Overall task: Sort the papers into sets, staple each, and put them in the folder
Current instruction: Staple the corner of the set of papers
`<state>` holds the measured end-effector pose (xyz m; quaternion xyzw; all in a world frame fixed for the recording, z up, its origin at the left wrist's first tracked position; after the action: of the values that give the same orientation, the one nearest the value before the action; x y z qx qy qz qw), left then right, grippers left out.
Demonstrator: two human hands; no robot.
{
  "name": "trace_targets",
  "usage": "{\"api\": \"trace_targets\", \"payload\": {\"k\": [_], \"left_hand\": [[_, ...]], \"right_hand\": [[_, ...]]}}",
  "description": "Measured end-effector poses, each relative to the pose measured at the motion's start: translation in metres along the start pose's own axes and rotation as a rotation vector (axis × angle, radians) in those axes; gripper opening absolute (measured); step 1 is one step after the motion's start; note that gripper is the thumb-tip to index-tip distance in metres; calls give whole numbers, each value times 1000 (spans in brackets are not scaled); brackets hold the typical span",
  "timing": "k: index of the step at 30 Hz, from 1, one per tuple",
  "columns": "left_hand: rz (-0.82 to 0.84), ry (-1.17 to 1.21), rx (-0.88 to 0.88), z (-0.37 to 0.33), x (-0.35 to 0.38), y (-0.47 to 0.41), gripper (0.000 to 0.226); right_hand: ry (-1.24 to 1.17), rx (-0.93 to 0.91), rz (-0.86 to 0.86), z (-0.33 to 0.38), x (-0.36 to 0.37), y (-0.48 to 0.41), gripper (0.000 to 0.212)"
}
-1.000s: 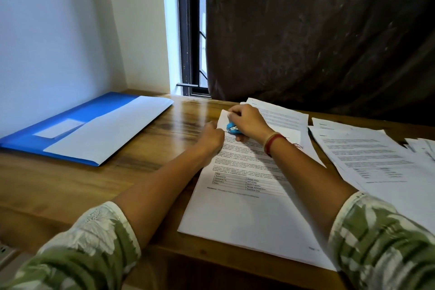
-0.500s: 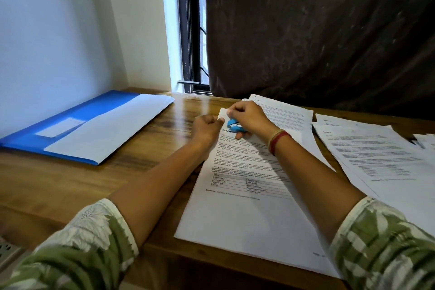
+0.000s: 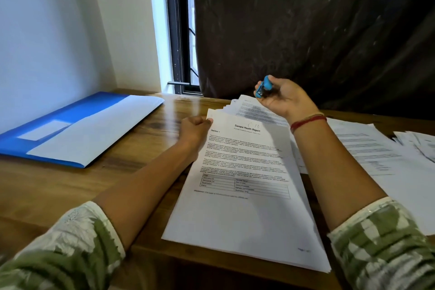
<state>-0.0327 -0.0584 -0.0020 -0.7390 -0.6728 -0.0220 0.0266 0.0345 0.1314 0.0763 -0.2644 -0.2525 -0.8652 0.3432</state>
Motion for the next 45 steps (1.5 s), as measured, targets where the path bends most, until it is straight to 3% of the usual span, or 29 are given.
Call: {"api": "trace_targets", "payload": {"k": [4,7,12,16,18,21,25,34,38,41,45], "left_hand": [[8,24,11,-1,1,1,22],[11,34,43,-2,1,1,23],[-5,-2,70,-2,2,-1,24],[-16,-10,99,-1,3,-2,26],[-17,-10,108,0,4,-3,26],[-11,-16,108,1,4,-4,23],[-19,-10,114,0,4,-4,21],[-21,-38,130,1,4,-4,17],[0,-36,166,0,7,-3,19],[18,-37,218,-1,8,-2,18],[19,-82,326,-5,8,-2,17]], "right_hand": [[-51,114,7,-29,11,8,18],[-101,265,-18,-54,13,15,31],[-59,265,-75,-63,17,14,30],[-23,163,-47,-56,20,17,7],[59,129,-16,-56,19,16,18],[163,76,-20,-55,19,16,17],[343,-16,-47,-50,16,11,41],[569,-253,-116,-42,10,7,30],[728,-517,-225,-34,11,9,15],[882,-736,-255,-30,13,14,29],[1016,-863,-207,-37,16,19,36]]}}
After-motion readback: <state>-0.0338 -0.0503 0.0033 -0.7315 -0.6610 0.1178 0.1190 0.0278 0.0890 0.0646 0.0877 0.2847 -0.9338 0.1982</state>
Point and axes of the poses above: each hand's wrist, its own y-axis away from the middle knuckle, its own x-axis out of the palm, z = x × y, the point moved 5 cm from there along -y, towards the middle knuckle, and after that the axes turned 14 degrees about -z, right-handed, at the moved point
